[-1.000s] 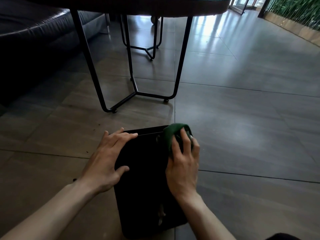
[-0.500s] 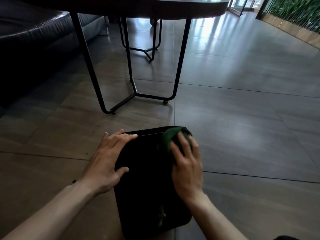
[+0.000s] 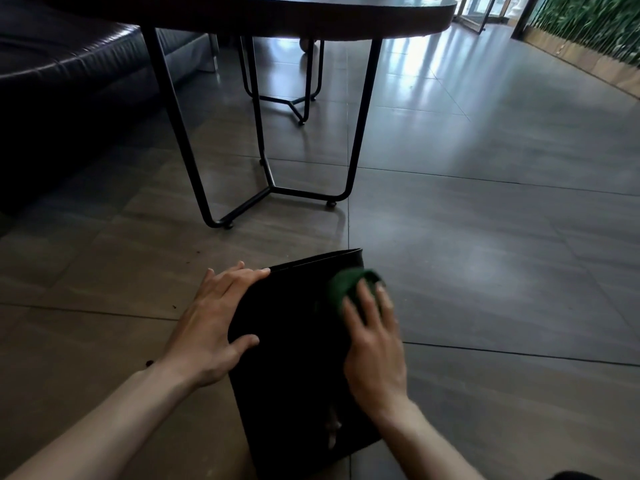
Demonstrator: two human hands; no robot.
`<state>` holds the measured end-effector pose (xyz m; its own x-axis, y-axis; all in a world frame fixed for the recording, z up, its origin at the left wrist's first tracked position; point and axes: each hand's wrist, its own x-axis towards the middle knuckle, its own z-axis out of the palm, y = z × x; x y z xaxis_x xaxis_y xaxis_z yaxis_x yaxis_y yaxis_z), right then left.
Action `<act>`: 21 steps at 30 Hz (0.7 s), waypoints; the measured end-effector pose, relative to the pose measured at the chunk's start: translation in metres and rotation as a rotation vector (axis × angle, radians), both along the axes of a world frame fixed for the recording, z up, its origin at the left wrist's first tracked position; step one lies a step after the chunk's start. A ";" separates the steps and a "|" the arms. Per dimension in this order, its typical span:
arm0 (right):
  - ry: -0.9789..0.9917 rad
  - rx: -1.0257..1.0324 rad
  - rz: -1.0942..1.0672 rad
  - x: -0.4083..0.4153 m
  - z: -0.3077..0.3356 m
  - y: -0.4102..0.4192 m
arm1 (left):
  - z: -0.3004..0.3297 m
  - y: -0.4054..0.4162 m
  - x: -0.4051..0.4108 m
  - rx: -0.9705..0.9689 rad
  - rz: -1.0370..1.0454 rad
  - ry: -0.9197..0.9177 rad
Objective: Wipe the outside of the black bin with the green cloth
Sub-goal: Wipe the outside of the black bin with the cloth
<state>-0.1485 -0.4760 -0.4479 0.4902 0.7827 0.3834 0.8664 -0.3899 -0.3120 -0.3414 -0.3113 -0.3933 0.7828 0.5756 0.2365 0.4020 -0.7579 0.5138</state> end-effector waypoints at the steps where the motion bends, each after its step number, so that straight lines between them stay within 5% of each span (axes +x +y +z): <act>1: 0.105 0.013 -0.095 0.006 0.011 0.012 | 0.000 -0.001 0.001 -0.005 -0.005 0.005; 4: 0.194 -0.009 -0.124 0.004 0.021 0.025 | -0.001 -0.002 0.002 -0.011 0.010 0.019; 11: -0.208 -0.137 0.392 -0.058 -0.049 -0.063 | 0.002 -0.003 0.007 0.079 0.041 0.054; 15: -0.270 -0.200 0.538 -0.067 -0.057 -0.076 | 0.004 -0.005 0.007 0.098 0.039 0.054; 18: -0.108 -0.036 0.222 -0.044 -0.041 -0.056 | 0.004 -0.009 0.008 0.103 0.055 0.041; 21: 0.273 0.069 -0.295 -0.030 -0.030 -0.037 | 0.003 -0.017 0.011 0.101 0.066 0.030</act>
<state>-0.1781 -0.5132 -0.4778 0.7811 0.5700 0.2548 0.6021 -0.5795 -0.5492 -0.3305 -0.3278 -0.3906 0.7513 0.6009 0.2728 0.4673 -0.7763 0.4231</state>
